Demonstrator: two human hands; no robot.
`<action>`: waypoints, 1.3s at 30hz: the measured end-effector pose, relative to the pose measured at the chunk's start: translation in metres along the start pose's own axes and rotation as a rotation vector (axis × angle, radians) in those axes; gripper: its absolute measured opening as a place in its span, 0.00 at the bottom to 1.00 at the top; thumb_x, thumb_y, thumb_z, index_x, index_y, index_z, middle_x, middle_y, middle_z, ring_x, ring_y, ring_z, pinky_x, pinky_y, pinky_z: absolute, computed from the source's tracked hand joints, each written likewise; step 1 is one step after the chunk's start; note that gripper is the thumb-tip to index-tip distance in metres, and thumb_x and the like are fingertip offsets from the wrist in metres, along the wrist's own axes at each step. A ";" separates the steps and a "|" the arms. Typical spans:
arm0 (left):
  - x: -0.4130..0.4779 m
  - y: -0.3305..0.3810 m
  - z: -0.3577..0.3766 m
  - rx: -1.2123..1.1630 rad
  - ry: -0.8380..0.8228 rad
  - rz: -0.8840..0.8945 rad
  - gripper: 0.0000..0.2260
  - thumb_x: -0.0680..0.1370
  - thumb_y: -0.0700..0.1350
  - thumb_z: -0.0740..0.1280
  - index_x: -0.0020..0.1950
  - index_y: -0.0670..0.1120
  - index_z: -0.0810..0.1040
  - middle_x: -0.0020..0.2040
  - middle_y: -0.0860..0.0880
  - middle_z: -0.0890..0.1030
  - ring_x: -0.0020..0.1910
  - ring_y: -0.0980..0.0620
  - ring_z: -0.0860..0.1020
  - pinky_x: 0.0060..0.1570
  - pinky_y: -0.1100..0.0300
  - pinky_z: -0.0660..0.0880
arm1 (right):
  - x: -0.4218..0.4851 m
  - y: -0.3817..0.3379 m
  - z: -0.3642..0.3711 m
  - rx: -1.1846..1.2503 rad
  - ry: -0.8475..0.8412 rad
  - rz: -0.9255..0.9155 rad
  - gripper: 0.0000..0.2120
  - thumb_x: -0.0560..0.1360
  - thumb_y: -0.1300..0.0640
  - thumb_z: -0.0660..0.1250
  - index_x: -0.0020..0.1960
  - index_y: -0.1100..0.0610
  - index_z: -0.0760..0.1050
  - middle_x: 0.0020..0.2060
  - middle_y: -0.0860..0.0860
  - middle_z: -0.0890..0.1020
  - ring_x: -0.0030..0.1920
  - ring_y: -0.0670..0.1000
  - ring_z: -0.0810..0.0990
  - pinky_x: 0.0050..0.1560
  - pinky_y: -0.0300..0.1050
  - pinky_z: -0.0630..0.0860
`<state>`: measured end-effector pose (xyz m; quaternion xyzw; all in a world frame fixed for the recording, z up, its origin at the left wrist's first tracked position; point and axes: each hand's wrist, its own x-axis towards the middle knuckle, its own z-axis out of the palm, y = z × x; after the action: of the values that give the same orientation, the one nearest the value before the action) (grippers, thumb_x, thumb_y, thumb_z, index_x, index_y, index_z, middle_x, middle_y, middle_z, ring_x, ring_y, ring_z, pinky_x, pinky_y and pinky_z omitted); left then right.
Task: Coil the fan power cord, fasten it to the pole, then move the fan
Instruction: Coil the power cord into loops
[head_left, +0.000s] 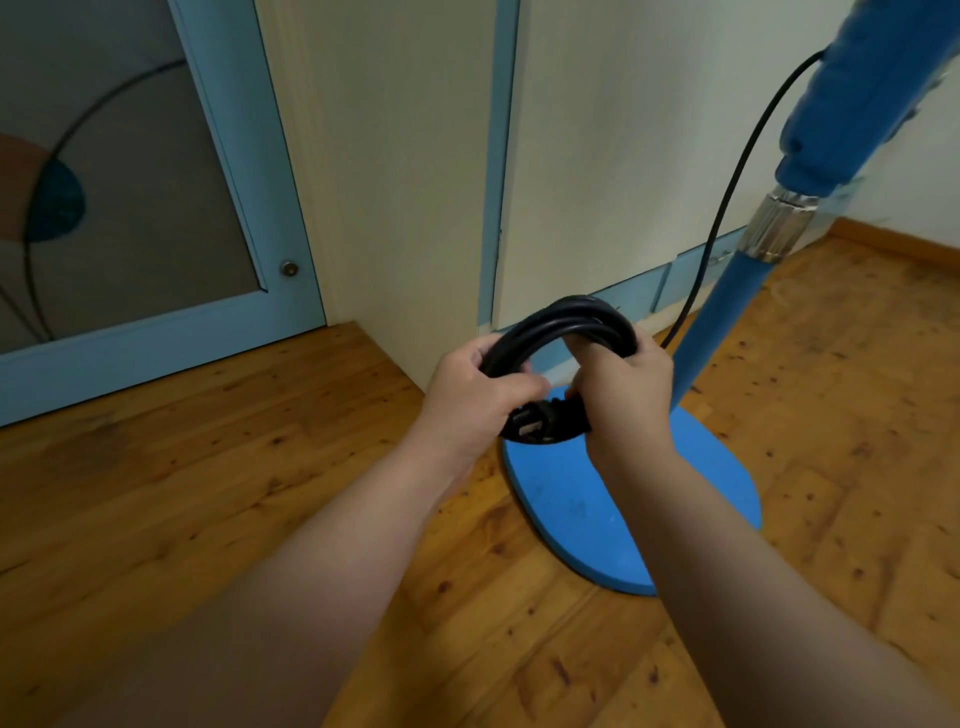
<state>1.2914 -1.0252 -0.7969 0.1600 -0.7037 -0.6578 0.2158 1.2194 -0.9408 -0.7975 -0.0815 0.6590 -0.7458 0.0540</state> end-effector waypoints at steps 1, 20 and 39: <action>0.000 0.001 0.003 -0.001 0.034 -0.003 0.11 0.70 0.34 0.68 0.33 0.46 0.70 0.33 0.48 0.71 0.36 0.52 0.73 0.40 0.61 0.70 | -0.001 0.000 0.002 0.066 0.016 0.052 0.09 0.73 0.63 0.66 0.35 0.53 0.72 0.26 0.51 0.68 0.28 0.50 0.66 0.30 0.43 0.68; 0.009 0.024 -0.001 0.484 -0.092 0.069 0.05 0.73 0.34 0.65 0.45 0.42 0.76 0.29 0.46 0.77 0.26 0.53 0.76 0.32 0.62 0.72 | 0.002 0.002 -0.012 -0.677 -0.230 -0.560 0.13 0.67 0.66 0.68 0.48 0.54 0.72 0.38 0.44 0.75 0.44 0.49 0.76 0.44 0.42 0.74; -0.001 0.015 0.009 0.058 -0.229 0.045 0.13 0.67 0.34 0.73 0.47 0.48 0.76 0.38 0.51 0.81 0.36 0.62 0.80 0.37 0.72 0.75 | 0.007 -0.004 -0.015 0.042 0.045 0.061 0.13 0.71 0.68 0.63 0.32 0.53 0.72 0.27 0.50 0.71 0.32 0.52 0.69 0.36 0.47 0.69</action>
<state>1.2888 -1.0158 -0.7821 0.0743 -0.7459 -0.6460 0.1438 1.2093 -0.9271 -0.7947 -0.0432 0.6463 -0.7593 0.0634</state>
